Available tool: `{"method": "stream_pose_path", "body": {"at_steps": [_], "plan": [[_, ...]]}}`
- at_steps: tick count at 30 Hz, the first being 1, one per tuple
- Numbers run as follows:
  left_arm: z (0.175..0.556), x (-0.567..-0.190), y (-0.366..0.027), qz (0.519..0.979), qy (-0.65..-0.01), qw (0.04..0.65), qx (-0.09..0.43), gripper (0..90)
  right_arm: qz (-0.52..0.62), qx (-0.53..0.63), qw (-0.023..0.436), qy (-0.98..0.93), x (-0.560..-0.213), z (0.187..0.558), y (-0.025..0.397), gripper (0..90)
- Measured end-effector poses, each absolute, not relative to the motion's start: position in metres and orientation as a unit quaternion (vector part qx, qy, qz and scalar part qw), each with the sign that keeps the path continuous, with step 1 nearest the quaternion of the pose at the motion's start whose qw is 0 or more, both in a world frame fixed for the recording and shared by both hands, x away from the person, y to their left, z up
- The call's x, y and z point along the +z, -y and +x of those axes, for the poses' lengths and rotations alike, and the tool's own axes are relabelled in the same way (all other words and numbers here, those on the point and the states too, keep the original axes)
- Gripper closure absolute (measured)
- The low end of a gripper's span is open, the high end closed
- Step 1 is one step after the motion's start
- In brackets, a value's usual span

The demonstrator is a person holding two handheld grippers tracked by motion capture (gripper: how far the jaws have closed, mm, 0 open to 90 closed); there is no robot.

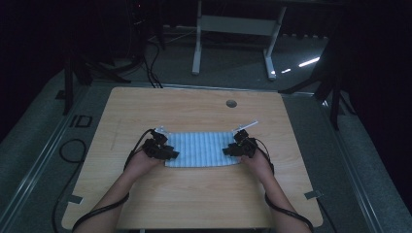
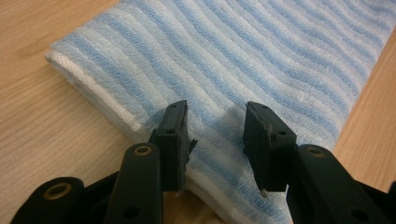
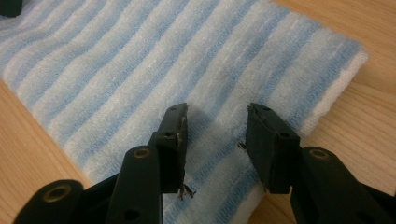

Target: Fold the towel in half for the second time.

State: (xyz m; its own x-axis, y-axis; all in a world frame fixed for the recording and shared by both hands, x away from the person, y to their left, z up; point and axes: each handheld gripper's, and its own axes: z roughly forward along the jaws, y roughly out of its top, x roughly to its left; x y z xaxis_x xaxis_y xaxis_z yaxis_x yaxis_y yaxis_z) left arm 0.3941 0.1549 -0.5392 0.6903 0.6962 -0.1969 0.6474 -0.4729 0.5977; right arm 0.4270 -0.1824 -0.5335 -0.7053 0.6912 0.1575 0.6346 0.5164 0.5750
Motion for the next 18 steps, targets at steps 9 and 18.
{"method": "stream_pose_path", "body": {"at_steps": [9,18], "plan": [[0.386,-0.53,-0.149,0.854,-0.385,0.349,0.036,43.4,0.365,0.326,0.041,-0.871,-0.523,0.422,0.181,48.3],[0.375,-0.523,-0.144,0.85,-0.359,0.382,0.046,26.4,0.33,0.356,0.051,-0.873,-0.509,0.41,0.175,20.6]]}}
